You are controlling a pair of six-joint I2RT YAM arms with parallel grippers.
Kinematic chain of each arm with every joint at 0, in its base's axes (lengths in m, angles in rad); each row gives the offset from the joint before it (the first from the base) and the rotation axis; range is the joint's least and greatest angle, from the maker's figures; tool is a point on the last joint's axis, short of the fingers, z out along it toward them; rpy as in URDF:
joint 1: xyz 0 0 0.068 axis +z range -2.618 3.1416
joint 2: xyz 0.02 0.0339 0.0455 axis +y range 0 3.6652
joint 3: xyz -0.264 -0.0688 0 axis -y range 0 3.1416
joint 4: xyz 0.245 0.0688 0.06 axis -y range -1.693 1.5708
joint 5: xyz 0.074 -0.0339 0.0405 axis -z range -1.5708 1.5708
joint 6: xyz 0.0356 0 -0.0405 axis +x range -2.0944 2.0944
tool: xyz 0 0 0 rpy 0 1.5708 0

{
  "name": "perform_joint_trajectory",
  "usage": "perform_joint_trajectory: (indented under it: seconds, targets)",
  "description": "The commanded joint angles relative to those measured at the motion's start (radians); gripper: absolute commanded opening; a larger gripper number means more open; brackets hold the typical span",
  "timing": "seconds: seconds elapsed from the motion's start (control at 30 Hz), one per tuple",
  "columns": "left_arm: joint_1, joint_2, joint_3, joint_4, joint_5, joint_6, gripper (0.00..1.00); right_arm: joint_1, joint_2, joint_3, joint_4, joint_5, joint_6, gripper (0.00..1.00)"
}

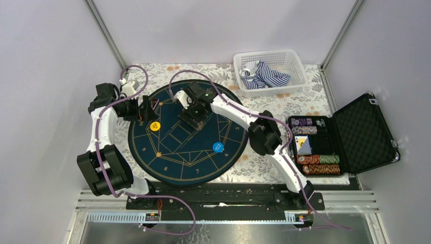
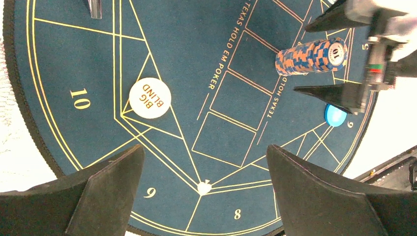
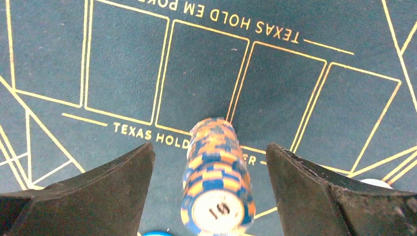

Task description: Distribute texas hold em gaming equipment

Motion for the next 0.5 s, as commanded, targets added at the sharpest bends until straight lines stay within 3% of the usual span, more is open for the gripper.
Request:
perform_joint_trajectory:
  seconds: [0.0, 0.47]
  targets:
    - [0.006, -0.021, 0.046, 0.013, 0.044, 0.007, 0.99, -0.006, -0.158, -0.040, -0.022, -0.013, 0.009, 0.90]
    - [0.007, -0.026, 0.060, 0.001, 0.050, 0.010, 0.99, -0.023, -0.201, -0.093, -0.050, -0.014, 0.013, 0.86]
